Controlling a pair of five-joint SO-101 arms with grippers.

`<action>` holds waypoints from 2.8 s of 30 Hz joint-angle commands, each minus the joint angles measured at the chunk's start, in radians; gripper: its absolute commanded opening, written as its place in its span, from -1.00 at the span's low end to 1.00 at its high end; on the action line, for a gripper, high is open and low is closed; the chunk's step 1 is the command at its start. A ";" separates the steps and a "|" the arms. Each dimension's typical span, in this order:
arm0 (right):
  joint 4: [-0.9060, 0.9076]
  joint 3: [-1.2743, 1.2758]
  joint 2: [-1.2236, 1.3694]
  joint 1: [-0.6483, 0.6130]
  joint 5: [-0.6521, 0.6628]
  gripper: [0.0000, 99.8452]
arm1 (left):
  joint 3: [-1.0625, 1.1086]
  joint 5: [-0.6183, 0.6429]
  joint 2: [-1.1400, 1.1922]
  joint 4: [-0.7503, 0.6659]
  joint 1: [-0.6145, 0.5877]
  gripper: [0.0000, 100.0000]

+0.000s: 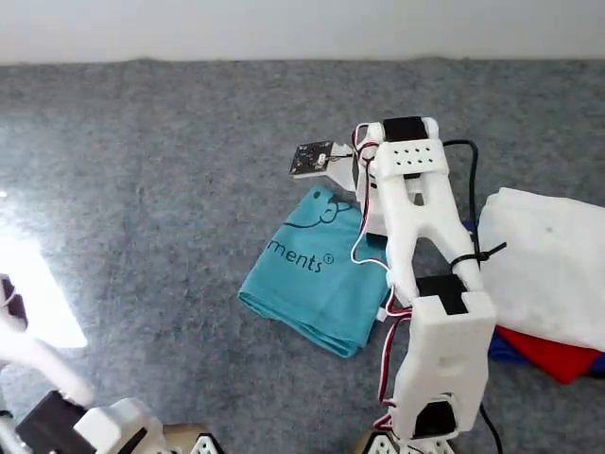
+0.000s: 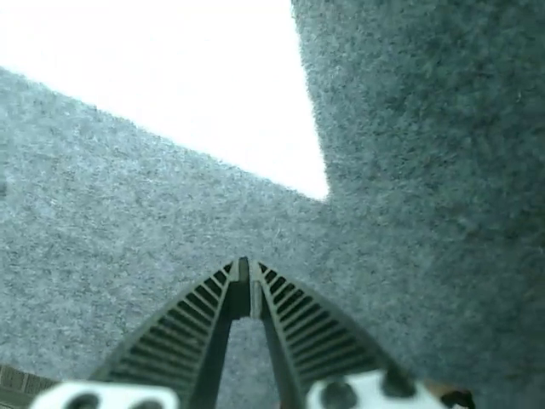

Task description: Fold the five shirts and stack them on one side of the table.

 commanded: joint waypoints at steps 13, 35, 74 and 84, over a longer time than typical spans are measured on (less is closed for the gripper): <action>0.114 -0.160 -0.097 -0.048 -1.369 -0.55 | -0.007 0.006 -0.038 0.023 0.012 -0.97; -0.367 0.661 -0.516 -0.257 -2.012 -0.14 | -0.008 0.043 -0.038 0.031 0.011 -0.97; -0.483 0.718 -0.435 0.013 -1.651 -0.98 | -0.113 0.043 -0.038 0.031 0.011 -0.97; -0.384 0.718 -0.986 0.081 -1.254 -0.98 | -0.113 0.043 -0.038 0.031 0.011 -0.97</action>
